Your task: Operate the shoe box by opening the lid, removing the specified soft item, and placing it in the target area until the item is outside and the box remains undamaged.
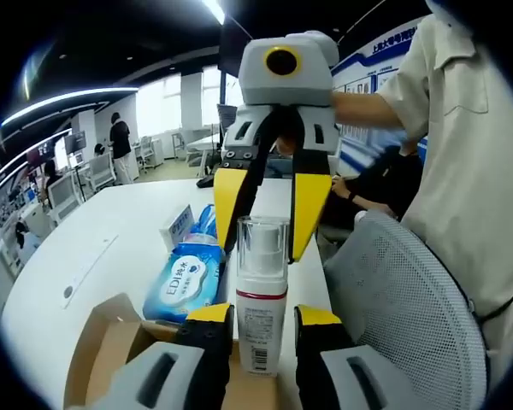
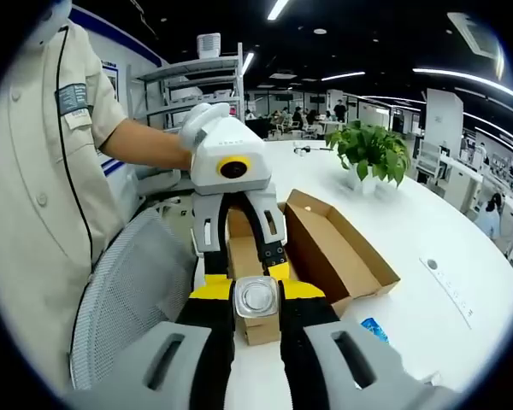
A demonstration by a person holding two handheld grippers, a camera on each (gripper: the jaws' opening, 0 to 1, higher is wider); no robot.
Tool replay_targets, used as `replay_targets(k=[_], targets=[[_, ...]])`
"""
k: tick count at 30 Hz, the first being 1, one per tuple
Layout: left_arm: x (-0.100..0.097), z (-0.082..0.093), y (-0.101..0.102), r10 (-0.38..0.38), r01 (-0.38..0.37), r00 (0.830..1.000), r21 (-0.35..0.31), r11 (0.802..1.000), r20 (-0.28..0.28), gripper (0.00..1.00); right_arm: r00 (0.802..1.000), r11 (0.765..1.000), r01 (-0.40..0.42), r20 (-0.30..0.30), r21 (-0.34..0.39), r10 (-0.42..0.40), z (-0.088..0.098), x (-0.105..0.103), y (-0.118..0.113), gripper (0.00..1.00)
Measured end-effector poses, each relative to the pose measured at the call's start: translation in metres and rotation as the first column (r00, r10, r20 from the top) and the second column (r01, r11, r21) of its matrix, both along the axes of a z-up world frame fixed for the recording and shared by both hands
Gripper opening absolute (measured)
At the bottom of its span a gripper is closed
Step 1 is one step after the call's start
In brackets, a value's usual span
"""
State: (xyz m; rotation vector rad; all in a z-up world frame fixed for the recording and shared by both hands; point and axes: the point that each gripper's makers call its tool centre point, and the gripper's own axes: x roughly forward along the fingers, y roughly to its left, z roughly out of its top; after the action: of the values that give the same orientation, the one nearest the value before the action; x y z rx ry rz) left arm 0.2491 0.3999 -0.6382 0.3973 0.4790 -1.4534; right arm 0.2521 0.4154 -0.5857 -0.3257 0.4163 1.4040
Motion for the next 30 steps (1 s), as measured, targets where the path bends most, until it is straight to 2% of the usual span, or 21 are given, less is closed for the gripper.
replay_targets(k=[8, 13, 17, 22, 30], targets=[[0.009, 0.004, 0.014, 0.066, -0.066, 0.998, -0.009, 0.998, 0.007, 0.35, 1.0, 1.0, 0.001, 0.016, -0.011, -0.001, 0.006, 0.01, -0.005, 0.16], [0.017, 0.011, 0.03, 0.15, -0.15, 0.989, -0.043, 0.988, -0.006, 0.43, 1.0, 1.0, 0.009, 0.026, -0.017, -0.008, 0.011, 0.017, -0.009, 0.16], [0.018, 0.01, 0.046, 0.192, -0.193, 0.981, -0.04, 0.98, -0.016, 0.46, 0.999, 1.0, 0.018, 0.032, -0.02, -0.017, 0.015, 0.024, -0.014, 0.16], [0.021, 0.012, 0.066, 0.288, -0.29, 0.957, -0.057, 0.955, -0.041, 0.54, 0.999, 0.999, 0.029, 0.047, -0.036, -0.028, 0.018, 0.033, -0.021, 0.16], [0.02, 0.016, 0.088, 0.369, -0.371, 0.928, -0.072, 0.926, -0.044, 0.62, 0.997, 0.997, 0.034, 0.075, -0.066, -0.029, 0.02, 0.048, -0.031, 0.16]])
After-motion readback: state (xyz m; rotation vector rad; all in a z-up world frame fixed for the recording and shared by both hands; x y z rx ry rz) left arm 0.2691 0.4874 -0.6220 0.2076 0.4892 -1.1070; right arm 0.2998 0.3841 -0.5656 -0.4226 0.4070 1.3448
